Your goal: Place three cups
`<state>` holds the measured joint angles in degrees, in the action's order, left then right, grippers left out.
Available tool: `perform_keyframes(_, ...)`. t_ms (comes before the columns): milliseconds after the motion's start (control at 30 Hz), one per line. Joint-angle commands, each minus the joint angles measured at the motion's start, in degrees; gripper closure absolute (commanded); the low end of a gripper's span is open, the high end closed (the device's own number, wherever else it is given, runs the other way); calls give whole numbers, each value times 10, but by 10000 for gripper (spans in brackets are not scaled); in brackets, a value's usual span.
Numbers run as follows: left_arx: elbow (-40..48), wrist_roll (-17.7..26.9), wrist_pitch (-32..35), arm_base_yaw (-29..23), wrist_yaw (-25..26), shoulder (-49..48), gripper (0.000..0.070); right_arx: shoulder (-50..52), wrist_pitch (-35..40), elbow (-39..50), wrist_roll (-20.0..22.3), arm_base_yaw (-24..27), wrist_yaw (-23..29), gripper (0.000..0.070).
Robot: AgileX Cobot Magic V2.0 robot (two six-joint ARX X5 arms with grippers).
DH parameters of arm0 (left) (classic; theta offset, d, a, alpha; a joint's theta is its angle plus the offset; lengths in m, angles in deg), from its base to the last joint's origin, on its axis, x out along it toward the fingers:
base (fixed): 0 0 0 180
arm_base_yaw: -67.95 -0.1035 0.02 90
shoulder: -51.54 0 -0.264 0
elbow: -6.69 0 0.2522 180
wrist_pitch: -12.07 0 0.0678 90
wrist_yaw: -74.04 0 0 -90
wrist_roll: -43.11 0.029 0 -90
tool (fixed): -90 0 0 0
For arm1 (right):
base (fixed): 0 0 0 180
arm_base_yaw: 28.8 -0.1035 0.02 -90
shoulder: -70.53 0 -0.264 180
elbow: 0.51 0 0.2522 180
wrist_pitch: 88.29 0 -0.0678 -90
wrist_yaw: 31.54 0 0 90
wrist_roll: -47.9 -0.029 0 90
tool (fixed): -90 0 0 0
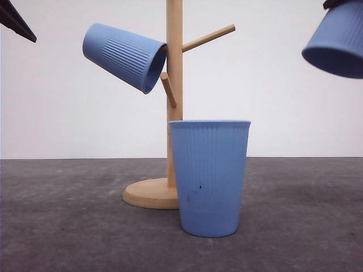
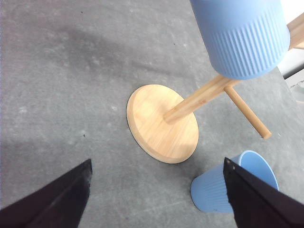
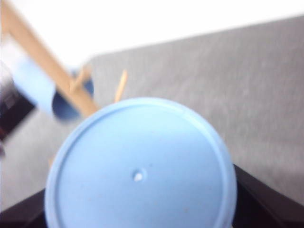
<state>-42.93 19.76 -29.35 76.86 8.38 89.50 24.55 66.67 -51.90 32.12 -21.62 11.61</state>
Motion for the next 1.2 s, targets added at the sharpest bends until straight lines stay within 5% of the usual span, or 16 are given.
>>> perform_keyframes(0,-4,9,4,1,0,2,190,-23,44,-6,-83,5,-15,308)
perform_keyframes(267,-4,17,4,1,0,2,189,-150,317,-6,-302,-28,-23,308)
perform_keyframes(600,-4,17,5,1,0,2,190,-301,631,-6,-507,-132,45,307)
perform_keyframes(700,-4,17,5,1,0,2,190,-332,687,-6,-534,-161,66,307)
perform_keyframes(1167,-4,19,5,1,0,2,189,-420,742,-6,-518,-255,125,307)
